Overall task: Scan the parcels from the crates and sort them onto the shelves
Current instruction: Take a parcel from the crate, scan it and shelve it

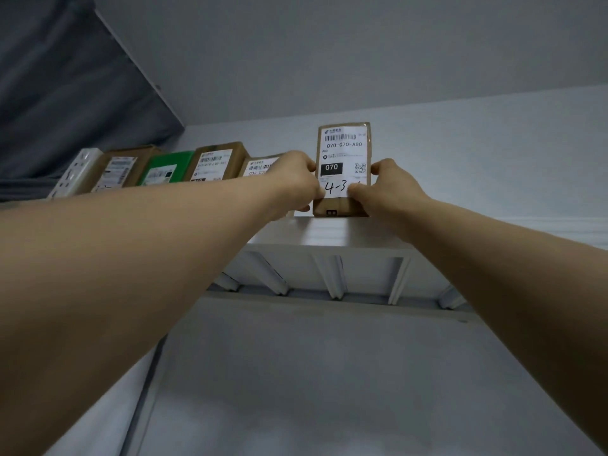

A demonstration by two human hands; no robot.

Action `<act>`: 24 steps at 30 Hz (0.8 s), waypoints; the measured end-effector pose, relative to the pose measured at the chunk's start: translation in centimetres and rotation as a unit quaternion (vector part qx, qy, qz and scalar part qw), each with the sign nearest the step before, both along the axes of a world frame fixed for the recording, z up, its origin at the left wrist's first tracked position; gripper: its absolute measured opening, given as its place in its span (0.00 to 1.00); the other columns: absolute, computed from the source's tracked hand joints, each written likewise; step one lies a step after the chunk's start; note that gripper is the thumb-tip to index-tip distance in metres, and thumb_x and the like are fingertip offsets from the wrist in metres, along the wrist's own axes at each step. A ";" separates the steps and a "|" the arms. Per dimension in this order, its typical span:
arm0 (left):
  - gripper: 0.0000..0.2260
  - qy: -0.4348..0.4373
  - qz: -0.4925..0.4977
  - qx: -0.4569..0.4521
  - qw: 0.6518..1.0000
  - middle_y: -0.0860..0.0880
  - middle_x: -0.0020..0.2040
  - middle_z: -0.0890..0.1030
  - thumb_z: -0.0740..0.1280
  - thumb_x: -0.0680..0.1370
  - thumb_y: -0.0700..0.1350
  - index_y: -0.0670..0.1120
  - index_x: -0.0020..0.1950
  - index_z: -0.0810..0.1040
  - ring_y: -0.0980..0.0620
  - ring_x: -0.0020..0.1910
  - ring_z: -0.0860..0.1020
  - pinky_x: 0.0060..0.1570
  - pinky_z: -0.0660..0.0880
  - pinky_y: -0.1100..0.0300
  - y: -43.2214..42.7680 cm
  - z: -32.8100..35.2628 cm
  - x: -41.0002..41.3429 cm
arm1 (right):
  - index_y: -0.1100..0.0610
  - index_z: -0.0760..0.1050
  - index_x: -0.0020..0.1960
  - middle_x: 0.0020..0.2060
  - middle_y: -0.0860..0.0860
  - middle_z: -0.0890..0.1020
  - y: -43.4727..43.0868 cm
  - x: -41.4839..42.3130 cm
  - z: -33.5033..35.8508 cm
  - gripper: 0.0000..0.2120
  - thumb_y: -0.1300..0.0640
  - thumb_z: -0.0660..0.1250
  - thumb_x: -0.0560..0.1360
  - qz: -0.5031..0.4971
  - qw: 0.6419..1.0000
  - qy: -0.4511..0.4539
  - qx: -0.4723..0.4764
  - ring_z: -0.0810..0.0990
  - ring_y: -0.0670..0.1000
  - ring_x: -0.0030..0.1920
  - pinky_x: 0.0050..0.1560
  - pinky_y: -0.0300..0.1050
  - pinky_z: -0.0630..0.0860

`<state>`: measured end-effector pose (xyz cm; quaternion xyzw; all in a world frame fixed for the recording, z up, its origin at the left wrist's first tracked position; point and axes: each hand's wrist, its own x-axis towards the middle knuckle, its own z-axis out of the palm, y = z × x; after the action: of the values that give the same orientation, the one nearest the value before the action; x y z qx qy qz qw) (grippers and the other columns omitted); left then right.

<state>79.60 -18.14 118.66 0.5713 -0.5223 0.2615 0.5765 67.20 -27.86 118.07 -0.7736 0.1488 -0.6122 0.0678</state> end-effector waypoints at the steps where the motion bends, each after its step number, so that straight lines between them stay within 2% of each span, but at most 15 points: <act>1: 0.11 -0.012 0.022 -0.004 1.000 0.47 0.53 0.84 0.71 0.78 0.37 0.50 0.55 0.75 0.46 0.53 0.82 0.54 0.82 0.49 -0.2 0.1 0.6 | 0.56 0.65 0.71 0.64 0.54 0.78 -0.2 0.5 0.1 0.24 0.51 0.67 0.79 -0.015 1.000 0.004 -0.002 0.75 0.53 0.56 0.53 0.49 0.73; 5: 0.19 -0.106 0.151 0.002 0.983 0.50 0.57 0.81 0.74 0.76 0.42 0.51 0.64 0.73 0.47 0.55 0.80 0.48 0.80 0.53 0.3 0.6 2.3 | 0.56 0.66 0.68 0.54 0.52 0.76 -0.4 2.0 0.8 0.25 0.50 0.70 0.76 -0.057 0.998 0.009 -0.003 0.75 0.54 0.53 0.48 0.47 0.71; 9: 0.21 -0.167 0.258 -0.001 0.952 0.49 0.61 0.80 0.74 0.75 0.46 0.51 0.66 0.74 0.44 0.62 0.76 0.59 0.76 0.47 1.1 0.7 3.9 | 0.55 0.66 0.61 0.43 0.49 0.73 -0.2 3.5 1.1 0.25 0.47 0.73 0.73 -0.075 0.997 0.008 -0.003 0.76 0.55 0.50 0.46 0.50 0.72; 12: 0.18 -0.168 0.273 -0.007 0.947 0.47 0.62 0.79 0.70 0.75 0.44 0.52 0.64 0.73 0.42 0.63 0.74 0.60 0.76 0.44 1.4 0.5 4.8 | 0.53 0.68 0.53 0.39 0.47 0.74 -0.1 4.3 1.2 0.20 0.45 0.74 0.72 -0.088 0.996 0.023 -0.013 0.77 0.51 0.42 0.38 0.46 0.71; 15: 0.20 -0.165 0.267 -0.007 0.949 0.48 0.62 0.79 0.68 0.74 0.40 0.52 0.64 0.72 0.43 0.62 0.75 0.58 0.77 0.43 1.8 0.2 4.8 | 0.51 0.71 0.43 0.36 0.47 0.76 0.2 4.7 1.2 0.15 0.44 0.74 0.72 -0.099 0.994 0.041 -0.025 0.75 0.48 0.36 0.32 0.44 0.66; 18: 0.21 -0.175 0.266 -0.007 0.948 0.48 0.62 0.78 0.68 0.75 0.39 0.53 0.66 0.70 0.44 0.62 0.75 0.57 0.78 0.44 2.2 -0.2 4.3 | 0.52 0.72 0.44 0.36 0.47 0.76 0.4 4.7 1.0 0.15 0.43 0.73 0.72 -0.107 0.993 0.052 -0.027 0.74 0.47 0.36 0.32 0.43 0.65; 20: 0.22 -0.180 0.260 -0.002 0.949 0.48 0.63 0.78 0.67 0.76 0.38 0.53 0.68 0.69 0.44 0.62 0.75 0.58 0.78 0.45 2.3 -0.6 3.7 | 0.52 0.75 0.49 0.38 0.48 0.77 0.6 4.4 0.6 0.15 0.42 0.71 0.73 -0.116 0.992 0.045 -0.035 0.76 0.50 0.38 0.33 0.44 0.67; 22: 0.23 -0.179 0.244 0.001 0.953 0.48 0.62 0.78 0.67 0.76 0.37 0.52 0.69 0.69 0.45 0.61 0.75 0.58 0.78 0.46 2.2 -1.0 3.0 | 0.54 0.74 0.56 0.45 0.50 0.80 1.0 3.8 -0.2 0.18 0.42 0.70 0.74 -0.138 0.989 0.023 -0.058 0.79 0.54 0.46 0.42 0.48 0.73; 24: 0.24 -0.174 0.221 0.001 0.960 0.49 0.62 0.77 0.68 0.75 0.37 0.51 0.69 0.69 0.46 0.59 0.75 0.57 0.78 0.48 2.1 -1.7 1.8 | 0.54 0.72 0.59 0.51 0.52 0.80 1.6 2.8 -1.2 0.19 0.43 0.68 0.76 -0.164 0.981 -0.009 -0.101 0.79 0.57 0.52 0.52 0.54 0.76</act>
<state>81.42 -16.00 116.91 0.6191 -0.4754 0.4773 0.4036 70.01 -26.30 116.84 -0.7359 0.2102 -0.6340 -0.1109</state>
